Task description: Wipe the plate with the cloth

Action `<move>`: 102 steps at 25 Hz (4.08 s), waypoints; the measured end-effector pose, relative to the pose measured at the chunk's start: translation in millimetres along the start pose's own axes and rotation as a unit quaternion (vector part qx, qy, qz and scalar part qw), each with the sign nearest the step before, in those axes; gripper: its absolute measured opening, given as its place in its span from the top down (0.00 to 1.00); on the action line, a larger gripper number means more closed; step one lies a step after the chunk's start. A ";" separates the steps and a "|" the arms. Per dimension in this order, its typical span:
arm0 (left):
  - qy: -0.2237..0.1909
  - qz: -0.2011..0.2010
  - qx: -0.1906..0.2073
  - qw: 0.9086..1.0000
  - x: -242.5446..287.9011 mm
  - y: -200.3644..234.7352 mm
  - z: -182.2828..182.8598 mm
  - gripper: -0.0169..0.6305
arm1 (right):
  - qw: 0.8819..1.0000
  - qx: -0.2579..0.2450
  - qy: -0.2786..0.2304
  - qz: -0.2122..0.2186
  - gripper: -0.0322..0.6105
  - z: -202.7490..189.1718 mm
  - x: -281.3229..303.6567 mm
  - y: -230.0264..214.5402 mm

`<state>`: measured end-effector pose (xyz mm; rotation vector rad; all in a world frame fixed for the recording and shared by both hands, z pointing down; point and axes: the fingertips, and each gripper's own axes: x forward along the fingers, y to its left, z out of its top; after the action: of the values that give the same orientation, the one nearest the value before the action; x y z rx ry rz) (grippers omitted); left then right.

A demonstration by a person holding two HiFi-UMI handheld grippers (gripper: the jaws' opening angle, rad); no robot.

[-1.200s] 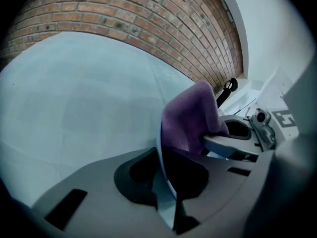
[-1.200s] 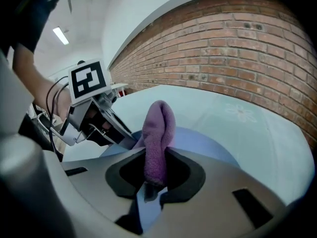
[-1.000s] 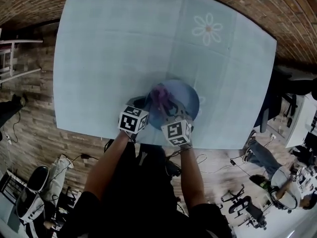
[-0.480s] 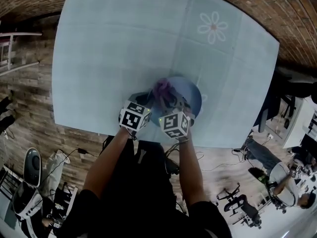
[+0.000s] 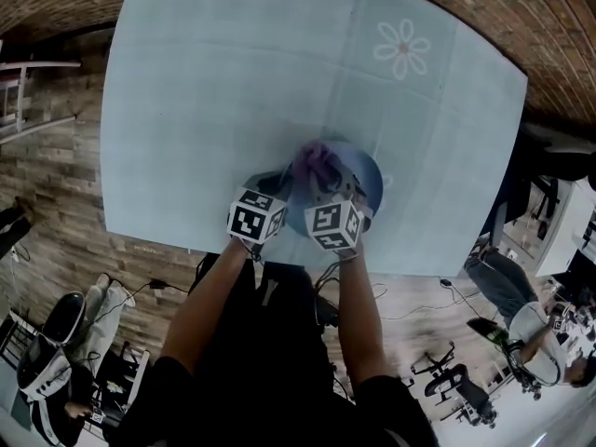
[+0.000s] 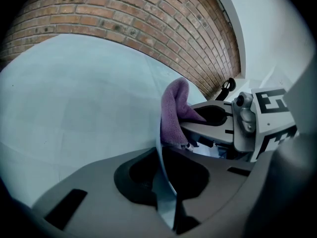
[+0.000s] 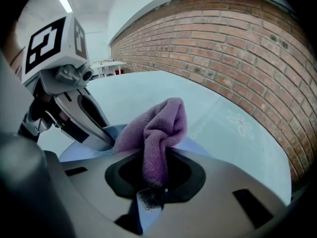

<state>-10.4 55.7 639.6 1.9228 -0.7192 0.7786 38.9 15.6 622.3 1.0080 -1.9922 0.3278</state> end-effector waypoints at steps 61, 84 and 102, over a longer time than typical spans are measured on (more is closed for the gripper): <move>-0.035 0.003 -0.068 0.997 0.4 3.9 -2.8 0.89 | 0.972 -0.039 0.222 -0.063 0.83 -129.9 -87.1 -13.8; -0.040 0.006 -0.068 0.997 1.5 5.4 -3.2 0.89 | 0.977 -0.058 0.191 0.077 0.83 -106.4 -82.8 90.9; -0.034 -0.012 -0.092 0.995 3.9 2.7 -1.3 0.90 | 0.980 -0.078 0.163 0.079 0.83 -61.9 -48.2 104.6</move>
<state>-10.3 55.1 644.5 1.7937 -0.7811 0.6134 10.4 142.5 635.6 0.6522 -1.7705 0.3894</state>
